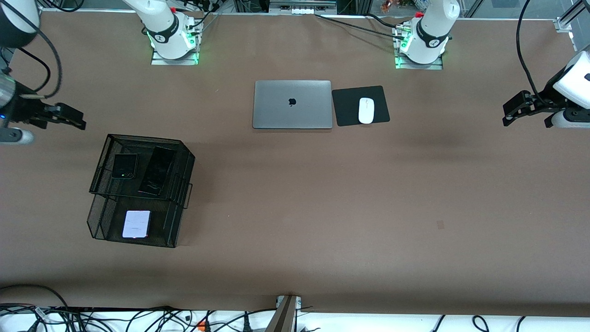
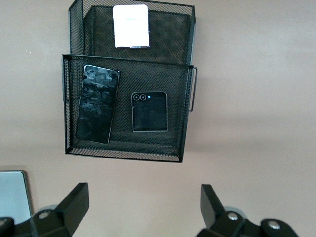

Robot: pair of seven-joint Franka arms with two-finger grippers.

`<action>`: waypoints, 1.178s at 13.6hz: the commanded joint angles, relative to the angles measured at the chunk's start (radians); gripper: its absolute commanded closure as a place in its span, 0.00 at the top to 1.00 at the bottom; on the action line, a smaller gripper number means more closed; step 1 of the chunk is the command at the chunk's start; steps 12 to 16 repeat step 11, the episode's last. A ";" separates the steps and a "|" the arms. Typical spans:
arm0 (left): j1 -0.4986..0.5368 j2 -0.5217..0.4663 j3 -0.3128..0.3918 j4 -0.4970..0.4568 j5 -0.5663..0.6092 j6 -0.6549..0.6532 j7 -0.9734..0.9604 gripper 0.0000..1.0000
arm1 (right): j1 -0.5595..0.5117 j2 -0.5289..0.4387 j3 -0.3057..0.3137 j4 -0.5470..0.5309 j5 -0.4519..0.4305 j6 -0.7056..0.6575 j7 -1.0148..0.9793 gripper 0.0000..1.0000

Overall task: Place phones with both arms
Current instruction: 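Release the white phone in the basket and raise the right gripper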

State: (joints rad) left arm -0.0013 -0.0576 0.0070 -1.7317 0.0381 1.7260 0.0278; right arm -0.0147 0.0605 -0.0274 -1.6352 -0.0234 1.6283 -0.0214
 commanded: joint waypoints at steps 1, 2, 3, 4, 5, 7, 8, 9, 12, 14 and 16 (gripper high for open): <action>0.009 0.009 -0.009 0.024 0.020 -0.020 0.018 1.00 | -0.031 -0.022 0.041 -0.012 -0.024 -0.004 0.008 1.00; 0.009 0.009 -0.010 0.024 0.020 -0.020 0.018 1.00 | -0.030 -0.022 0.041 -0.003 -0.024 -0.007 0.008 1.00; 0.009 0.009 -0.010 0.024 0.020 -0.020 0.018 1.00 | -0.030 -0.021 0.040 0.008 -0.024 -0.013 0.006 1.00; 0.009 0.009 -0.010 0.024 0.022 -0.020 0.017 1.00 | -0.030 -0.021 0.040 0.011 -0.023 -0.018 0.008 1.00; 0.009 0.009 -0.010 0.024 0.020 -0.020 0.018 1.00 | -0.030 -0.021 0.038 0.011 -0.021 -0.019 0.009 1.00; 0.009 0.009 -0.010 0.024 0.022 -0.020 0.018 1.00 | -0.030 -0.021 0.035 0.012 -0.020 -0.031 0.011 1.00; 0.009 0.009 -0.010 0.024 0.022 -0.020 0.017 1.00 | -0.030 -0.021 0.034 0.014 -0.017 -0.050 0.017 1.00; 0.009 0.009 -0.010 0.024 0.022 -0.020 0.018 1.00 | -0.030 -0.021 0.034 0.015 -0.013 -0.054 0.017 1.00; 0.009 0.009 -0.010 0.024 0.020 -0.020 0.018 1.00 | -0.030 -0.019 0.035 0.015 -0.012 -0.054 0.015 1.00; 0.009 0.009 -0.010 0.024 0.020 -0.020 0.018 1.00 | -0.030 -0.019 0.035 0.015 -0.012 -0.054 0.015 1.00; 0.009 0.009 -0.010 0.024 0.020 -0.020 0.018 1.00 | -0.030 -0.019 0.035 0.015 -0.012 -0.054 0.015 1.00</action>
